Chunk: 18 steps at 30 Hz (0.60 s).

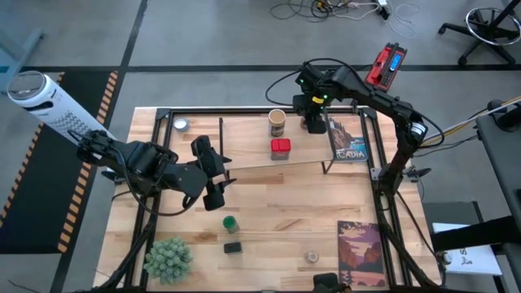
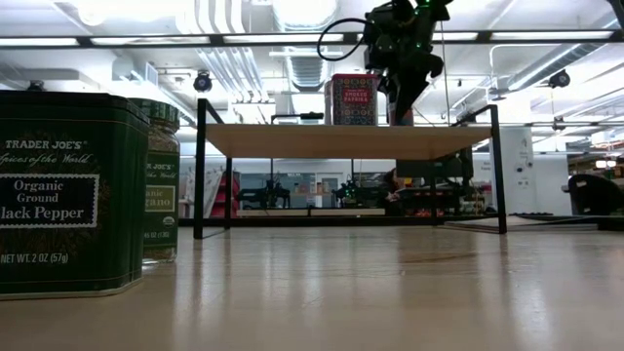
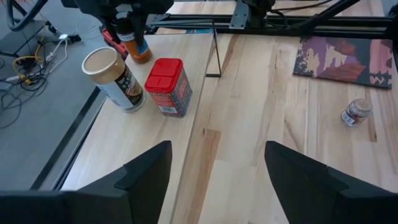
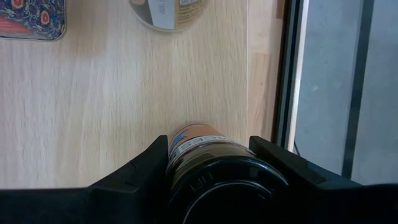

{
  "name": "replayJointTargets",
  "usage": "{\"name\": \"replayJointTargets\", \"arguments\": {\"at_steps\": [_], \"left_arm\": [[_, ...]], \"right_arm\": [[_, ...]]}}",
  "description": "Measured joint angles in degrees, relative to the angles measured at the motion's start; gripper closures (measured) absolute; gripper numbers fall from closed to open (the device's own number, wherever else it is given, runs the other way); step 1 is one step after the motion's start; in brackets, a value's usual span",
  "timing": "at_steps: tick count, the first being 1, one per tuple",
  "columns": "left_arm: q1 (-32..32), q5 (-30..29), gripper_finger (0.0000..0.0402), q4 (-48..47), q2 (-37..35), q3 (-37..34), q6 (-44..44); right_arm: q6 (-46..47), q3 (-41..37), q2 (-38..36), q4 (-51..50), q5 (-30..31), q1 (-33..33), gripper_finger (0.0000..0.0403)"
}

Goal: Shelf spices
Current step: Put the orange seasoning bottle on the shelf

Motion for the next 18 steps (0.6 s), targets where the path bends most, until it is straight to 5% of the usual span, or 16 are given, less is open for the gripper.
{"name": "replayJointTargets", "arguments": {"at_steps": [18], "left_arm": [[0.0,0.0,0.0152,-1.4,0.0,0.0,-1.5]], "right_arm": [[0.8,0.0,-1.6,0.0,0.1,0.0,0.0127]]}}
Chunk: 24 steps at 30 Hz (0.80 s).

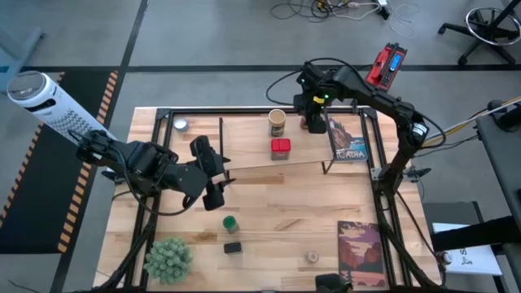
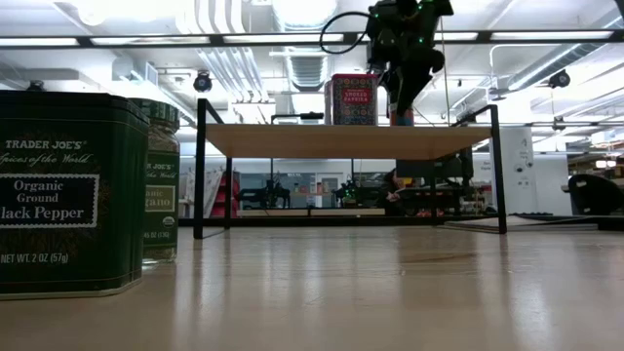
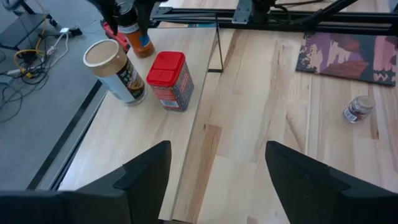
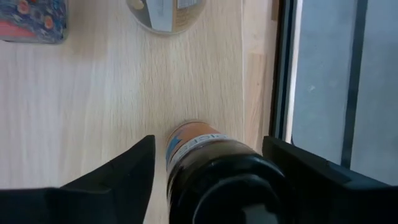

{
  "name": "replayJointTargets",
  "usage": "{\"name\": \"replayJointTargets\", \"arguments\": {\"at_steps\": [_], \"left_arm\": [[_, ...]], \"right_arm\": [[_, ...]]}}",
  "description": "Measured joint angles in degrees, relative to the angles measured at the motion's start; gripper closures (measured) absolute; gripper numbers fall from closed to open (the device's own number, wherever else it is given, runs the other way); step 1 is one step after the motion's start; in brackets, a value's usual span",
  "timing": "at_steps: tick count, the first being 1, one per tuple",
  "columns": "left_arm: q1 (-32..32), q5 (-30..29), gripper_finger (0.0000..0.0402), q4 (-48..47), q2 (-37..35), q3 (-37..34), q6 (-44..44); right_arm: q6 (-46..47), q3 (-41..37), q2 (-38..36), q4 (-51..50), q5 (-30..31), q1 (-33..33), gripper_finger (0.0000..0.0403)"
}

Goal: Shelf spices
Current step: Put the orange seasoning bottle on the shelf, then put the brown seasoning bottle on the shelf

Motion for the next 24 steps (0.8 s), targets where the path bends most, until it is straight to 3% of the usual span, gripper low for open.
{"name": "replayJointTargets", "arguments": {"at_steps": [9,24], "left_arm": [[0.0,0.0,0.015,0.0,0.0,0.0,0.0],[0.0,0.0,0.0159,0.0,0.3,0.0,-0.2]], "right_arm": [[2.0,0.2,-4.9,0.1,-0.3,0.3,0.0116],[6.8,6.0,-12.0,-0.5,-1.6,3.2,0.0134]]}}
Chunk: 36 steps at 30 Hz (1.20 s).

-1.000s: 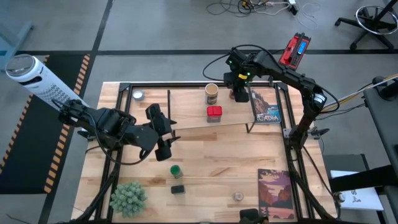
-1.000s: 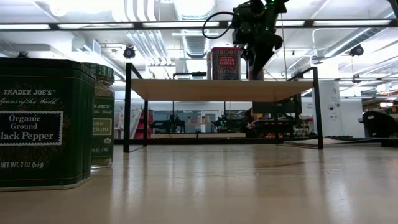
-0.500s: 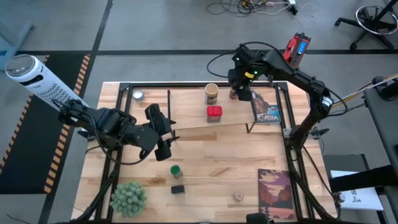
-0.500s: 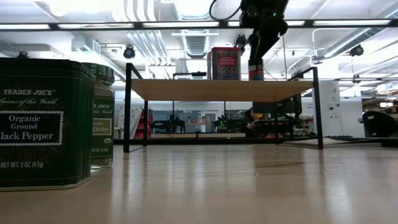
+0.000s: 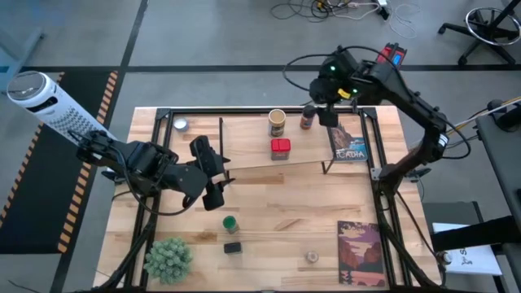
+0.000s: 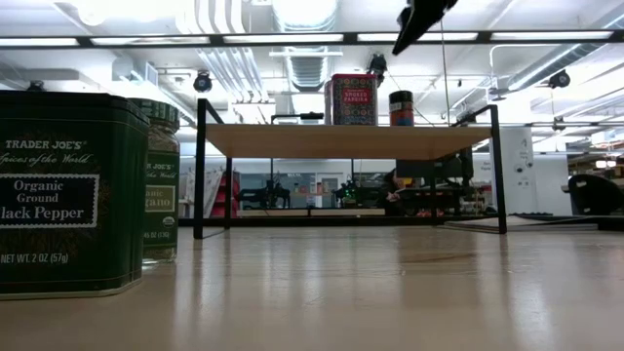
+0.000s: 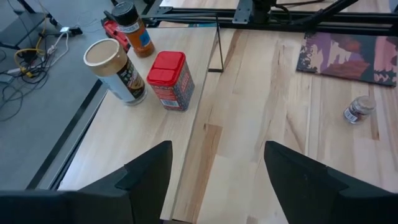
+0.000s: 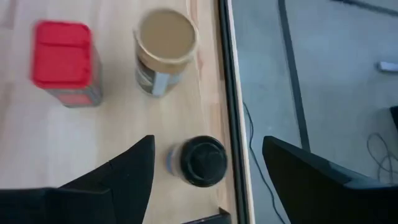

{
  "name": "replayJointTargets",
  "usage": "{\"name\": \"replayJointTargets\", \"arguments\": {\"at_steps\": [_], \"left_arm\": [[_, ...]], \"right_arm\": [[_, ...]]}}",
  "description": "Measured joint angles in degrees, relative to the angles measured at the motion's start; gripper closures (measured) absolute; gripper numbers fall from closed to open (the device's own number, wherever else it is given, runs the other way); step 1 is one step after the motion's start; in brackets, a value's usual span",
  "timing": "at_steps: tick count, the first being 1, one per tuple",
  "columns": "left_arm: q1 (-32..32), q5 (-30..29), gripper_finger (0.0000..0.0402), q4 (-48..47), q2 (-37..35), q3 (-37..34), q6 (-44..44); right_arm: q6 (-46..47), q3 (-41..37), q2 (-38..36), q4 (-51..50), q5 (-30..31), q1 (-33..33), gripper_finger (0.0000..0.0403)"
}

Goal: Shelf spices
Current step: Put the brown seasoning bottle on the shelf

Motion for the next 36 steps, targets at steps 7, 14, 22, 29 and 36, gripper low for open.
{"name": "replayJointTargets", "arguments": {"at_steps": [7,14,22,29,36], "left_arm": [[0.0,0.0,0.0158,0.3,1.3,0.0,0.0],[-0.1,2.3,0.0153,2.9,2.8,0.0,0.1],[-0.7,7.9,0.0163,4.1,5.2,0.0,0.2],[-2.3,11.8,0.0162,6.6,7.9,0.0,1.5],[-4.6,12.4,0.0167,10.3,10.9,0.0,4.9]], "right_arm": [[5.5,-0.1,-3.0,-4.5,-7.4,6.4,0.0153],[11.6,-0.6,-4.7,-6.3,-7.7,17.8,0.0174],[21.0,-0.8,-4.5,-6.1,-7.1,33.3,0.0182],[28.9,-3.2,-4.0,-2.9,-1.6,46.4,0.018],[33.9,-7.5,-2.2,2.4,4.5,57.0,0.019]]}}
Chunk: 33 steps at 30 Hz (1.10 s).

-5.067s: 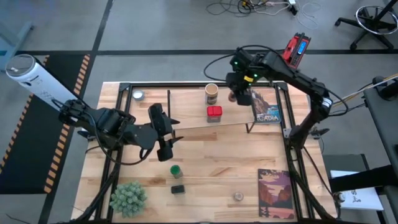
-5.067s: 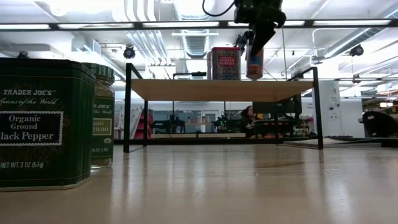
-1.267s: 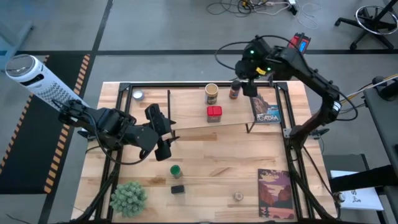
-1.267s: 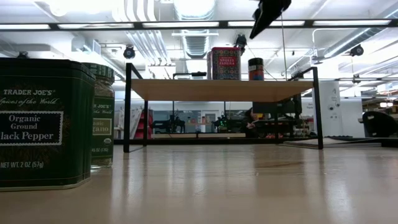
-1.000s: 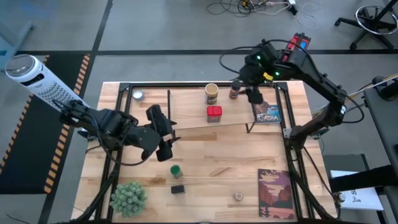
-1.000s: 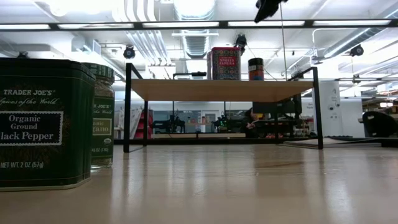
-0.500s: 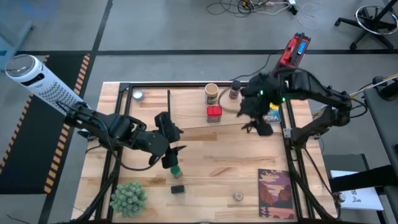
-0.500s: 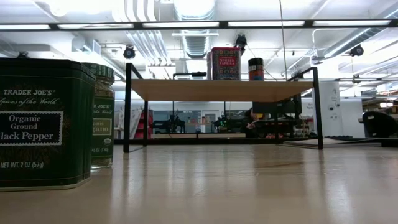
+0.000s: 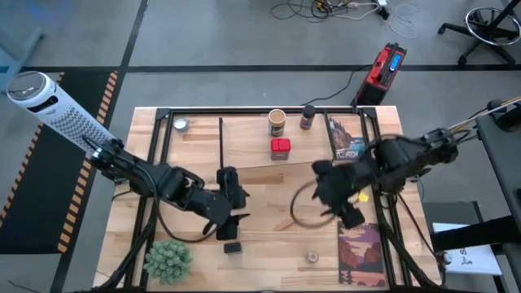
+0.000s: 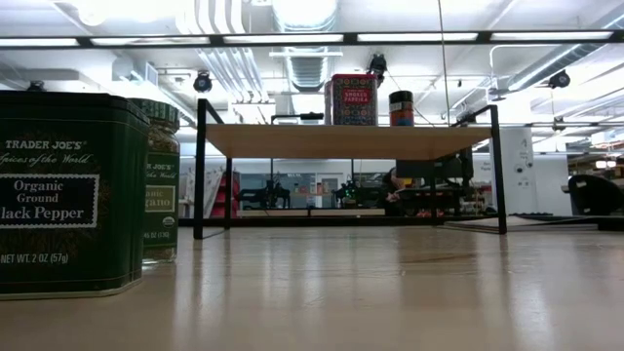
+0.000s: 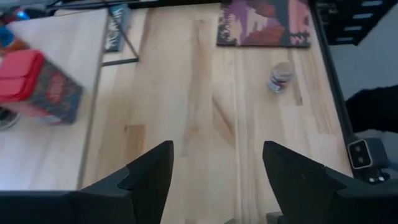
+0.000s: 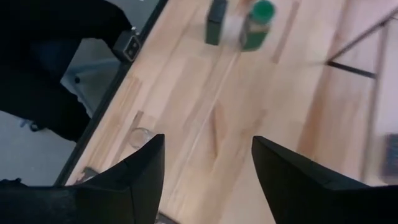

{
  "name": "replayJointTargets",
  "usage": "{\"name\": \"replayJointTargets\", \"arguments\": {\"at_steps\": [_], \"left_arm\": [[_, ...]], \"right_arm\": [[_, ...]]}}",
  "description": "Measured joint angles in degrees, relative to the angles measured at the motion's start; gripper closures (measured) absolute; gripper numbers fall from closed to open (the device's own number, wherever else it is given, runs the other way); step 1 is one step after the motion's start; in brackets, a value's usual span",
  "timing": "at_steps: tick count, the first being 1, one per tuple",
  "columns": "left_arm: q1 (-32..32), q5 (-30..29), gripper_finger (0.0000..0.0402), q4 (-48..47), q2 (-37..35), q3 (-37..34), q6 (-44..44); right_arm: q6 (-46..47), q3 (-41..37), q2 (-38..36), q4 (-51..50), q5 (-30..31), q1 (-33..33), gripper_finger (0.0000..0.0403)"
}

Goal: Shelf spices
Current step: Put the brown seasoning bottle on the shelf

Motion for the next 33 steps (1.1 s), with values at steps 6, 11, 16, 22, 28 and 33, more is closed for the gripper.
{"name": "replayJointTargets", "arguments": {"at_steps": [6,11,16,22,28,33], "left_arm": [[-1.1,0.1,0.0175,0.9,1.9,0.0,-1.2],[-1.5,0.1,0.0178,2.0,2.8,0.0,-2.3],[-1.8,0.1,0.0173,3.4,3.0,0.0,-3.3],[-1.8,0.1,0.0169,3.8,3.0,0.0,-5.6],[-1.7,-0.3,0.0174,3.7,3.0,0.0,-9.0],[-1.7,-2.8,0.0177,2.5,3.0,0.0,-11.2]], "right_arm": [[3.6,-4.6,3.1,5.6,2.1,6.9,0.0192],[7.7,-7.4,7.0,8.3,2.5,10.4,0.0194],[11.7,-7.6,12.1,8.5,4.6,13.2,0.0194],[22.4,-7.6,17.6,8.5,7.0,13.9,0.0189],[30.9,-7.6,21.3,8.4,8.1,14.7,0.0164],[37.4,-7.6,23.9,8.1,8.1,15.4,0.0141]]}}
